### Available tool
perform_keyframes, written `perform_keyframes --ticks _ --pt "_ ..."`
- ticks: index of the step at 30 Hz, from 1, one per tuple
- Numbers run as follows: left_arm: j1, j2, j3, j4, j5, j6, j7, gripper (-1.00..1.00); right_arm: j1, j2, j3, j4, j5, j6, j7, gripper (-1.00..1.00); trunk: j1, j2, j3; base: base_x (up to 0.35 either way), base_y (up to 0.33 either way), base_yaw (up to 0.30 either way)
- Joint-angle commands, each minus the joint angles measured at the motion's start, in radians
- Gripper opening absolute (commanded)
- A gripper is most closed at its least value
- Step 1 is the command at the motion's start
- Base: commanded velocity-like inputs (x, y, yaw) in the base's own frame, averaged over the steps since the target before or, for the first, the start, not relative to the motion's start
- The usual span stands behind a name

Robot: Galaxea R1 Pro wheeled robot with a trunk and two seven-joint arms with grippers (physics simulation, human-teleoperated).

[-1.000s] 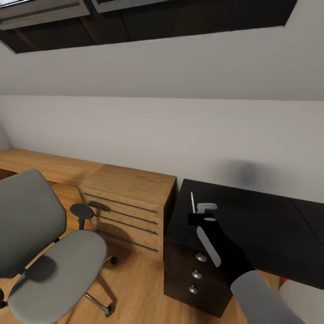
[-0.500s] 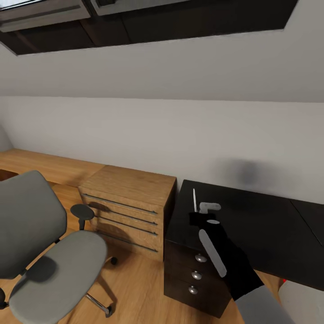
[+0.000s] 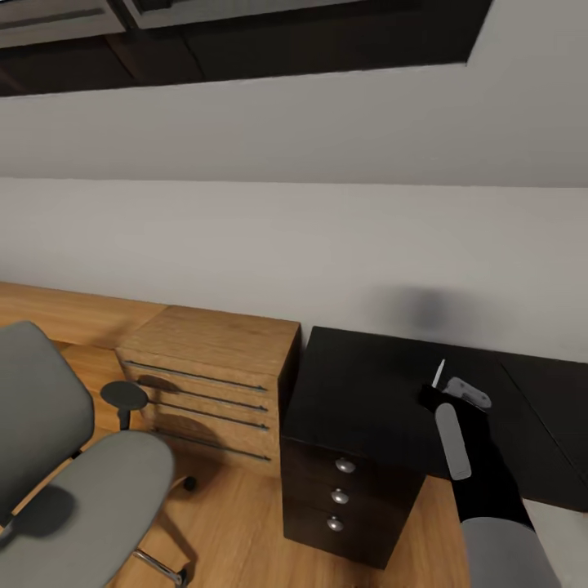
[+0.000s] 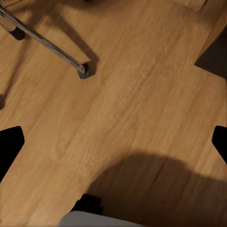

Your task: In the bedroom, organize the workspace by keeping the computer under the desk, ensuring the monitor is on the desk, placing the keyboard on the desk next to the monitor, placing the mouse on the desk next to the keyboard, moving the folder from the swivel chair onto the desk next to the mouse, stacking the notebook on top of the folder with the pen on top of the notebook, and positioning the swivel chair next to the desk.

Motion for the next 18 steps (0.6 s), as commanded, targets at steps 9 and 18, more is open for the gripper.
perform_keyframes --ticks 9,18 --pt "-0.001 0.002 -0.003 0.013 0.015 -0.011 0.006 1.0 -0.001 -0.001 -0.082 0.01 -0.01 0.002 -0.034 -1.0 0.0 -0.001 -0.001 0.0 0.0 -0.296" --pt "-0.001 0.006 0.019 0.115 0.019 -0.016 0.004 1.0 0.0 -0.01 -0.143 0.084 -0.006 0.003 -0.069 -1.0 0.0 -0.001 -0.001 0.0 0.0 -0.299"
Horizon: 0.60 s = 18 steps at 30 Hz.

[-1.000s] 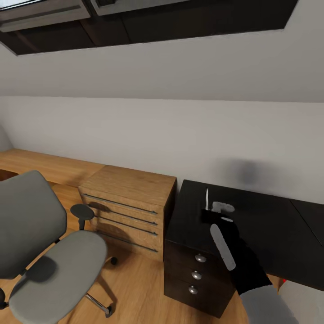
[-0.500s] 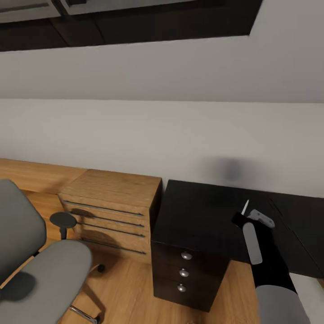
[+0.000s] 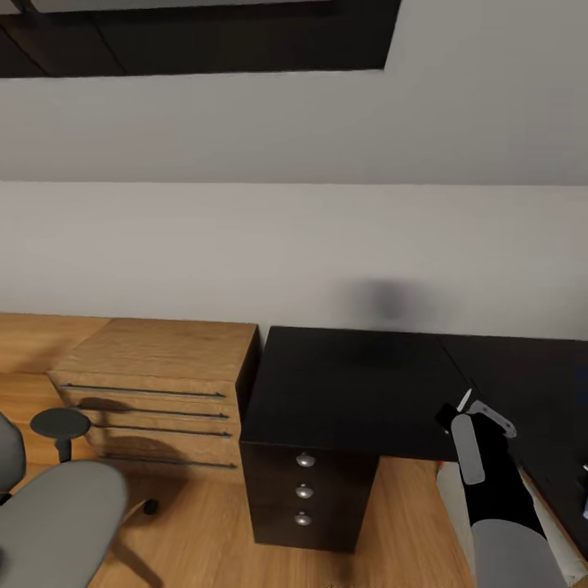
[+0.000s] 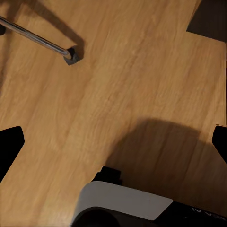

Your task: In the bedroom, organize the workspace by keeping the computer under the desk, ensuring the monitor is on the desk, placing the keyboard on the desk next to the monitor, placing the mouse on the desk next to the keyboard, moving the folder from the swivel chair onto the desk next to the mouse, stacking the notebook on top of the folder with the pen on top of the notebook, and positioning the swivel chair next to the desk.

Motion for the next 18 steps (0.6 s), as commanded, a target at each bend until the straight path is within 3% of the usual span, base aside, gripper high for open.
perform_keyframes --ticks 1,5,13,18 --pt "-0.001 0.001 -0.008 0.001 0.01 -0.006 0.007 1.0 -0.001 -0.001 -0.001 0.001 -0.01 0.001 -0.008 -1.0 0.0 -0.001 -0.001 0.0 0.0 -0.295" --pt "-0.001 0.0 -0.008 0.005 0.01 -0.007 0.007 1.0 -0.001 -0.01 -0.001 0.007 -0.011 -0.001 -0.007 -1.0 0.0 -0.001 -0.003 0.0 0.0 -0.182" --pt "-0.001 -0.001 -0.008 0.01 0.007 -0.007 0.007 1.0 0.0 -0.015 -0.001 0.03 -0.009 -0.003 -0.004 -1.0 0.0 -0.001 -0.006 0.0 0.0 -0.025" --pt "-0.001 -0.002 -0.008 0.01 0.008 -0.007 0.007 1.0 -0.001 -0.016 0.001 0.065 -0.008 -0.007 -0.005 -1.0 0.0 -0.001 -0.006 0.0 0.0 -0.23"
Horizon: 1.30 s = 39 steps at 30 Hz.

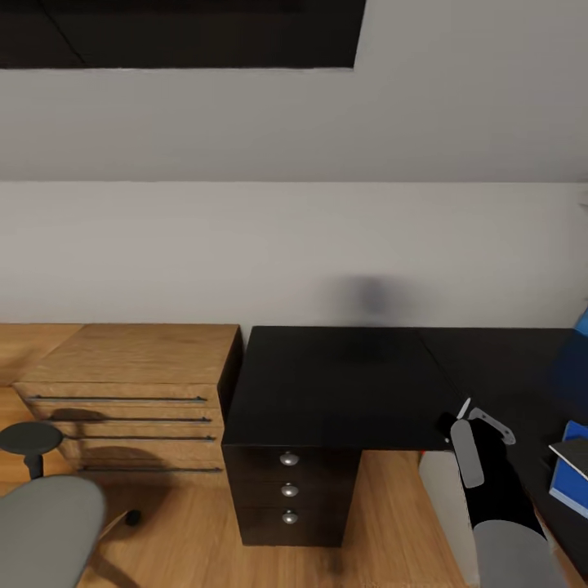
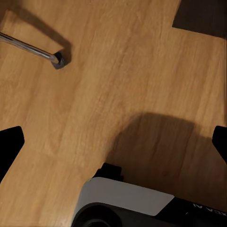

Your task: In the bedroom, organize the workspace by keeping the computer under the desk, ensuring the monitor is on the desk, placing the keyboard on the desk next to the monitor, placing the mouse on the desk next to the keyboard, moving the folder from the swivel chair onto the desk next to the mouse, stacking the notebook on top of the folder with the pen on top of the notebook, and positioning the swivel chair next to the desk.

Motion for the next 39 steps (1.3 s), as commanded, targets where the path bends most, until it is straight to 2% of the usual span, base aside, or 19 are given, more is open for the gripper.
perform_keyframes --ticks 1,6,11,19,31,34,35,39 --pt "-0.001 0.001 -0.009 0.0 0.01 -0.006 0.007 1.0 -0.001 0.001 -0.001 0.001 -0.01 -0.002 -0.008 -1.0 0.0 -0.001 -0.001 0.0 0.0 -0.263" --pt "-0.001 0.0 -0.009 0.001 0.009 -0.006 0.007 1.0 -0.001 -0.003 -0.001 0.009 -0.01 -0.016 -0.008 -1.0 0.0 -0.001 -0.001 0.0 0.0 -0.271" --pt "-0.001 -0.001 -0.012 0.003 0.008 -0.006 0.007 1.0 -0.001 -0.034 -0.003 0.024 -0.012 -0.02 -0.008 -1.0 0.0 -0.001 -0.001 0.0 -0.035 -0.273" --pt "-0.001 -0.001 -0.014 0.009 0.007 -0.006 0.007 1.0 -0.001 -0.036 0.0 0.037 -0.012 -0.037 -0.008 -1.0 0.0 -0.001 -0.001 0.0 -0.221 -0.273" --pt "-0.001 -0.001 -0.014 0.011 0.009 -0.013 0.006 1.0 -0.001 -0.036 0.003 0.039 -0.008 -0.049 -0.006 -1.0 0.0 -0.001 -0.001 0.004 -0.013 -0.273" --pt "-0.001 -0.001 -0.014 0.012 0.009 -0.014 0.007 1.0 -0.001 -0.038 0.004 0.04 -0.005 -0.053 -0.003 -1.0 0.0 -0.001 -0.001 0.277 0.0 -0.064" --pt "-0.001 -0.001 -0.014 0.012 0.008 -0.015 0.007 1.0 -0.001 -0.041 0.005 0.039 -0.004 -0.092 0.0 -1.0 0.0 -0.001 -0.001 0.1 0.0 -0.009" --pt "-0.001 -0.001 -0.014 0.012 0.008 -0.014 0.006 1.0 -0.001 -0.053 0.01 0.042 -0.003 -0.109 0.007 -1.0 0.0 -0.001 -0.001 0.1 0.0 -0.005"
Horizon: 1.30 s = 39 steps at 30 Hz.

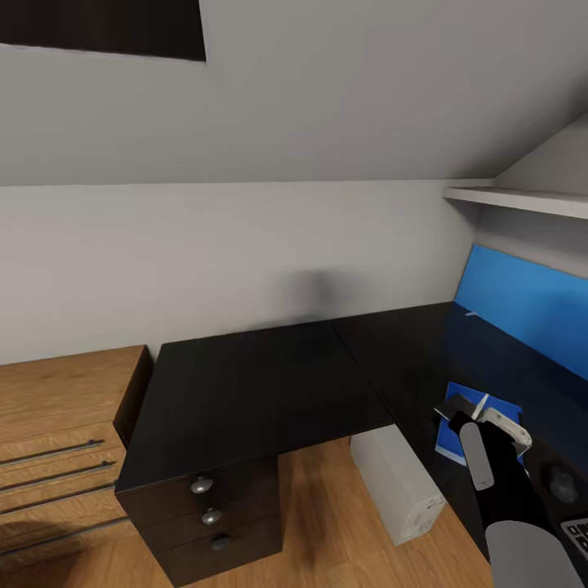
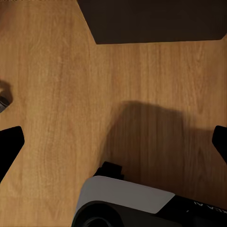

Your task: In the bedroom, organize the workspace by keeping the computer under the desk, ensuring the monitor is on the desk, placing the keyboard on the desk next to the monitor, placing the mouse on the desk next to the keyboard, moving the folder from the swivel chair onto the desk next to the mouse, stacking the notebook on top of the folder with the pen on top of the notebook, and positioning the swivel chair next to the desk.

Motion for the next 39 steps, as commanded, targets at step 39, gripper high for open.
perform_keyframes --ticks 39 --pt "-0.001 -0.005 -0.01 0.018 0.006 -0.006 0.006 1.0 -0.008 -0.117 0.013 0.26 -0.006 -0.111 0.023 -1.0 0.0 -0.001 -0.001 0.081 -0.024 0.0"
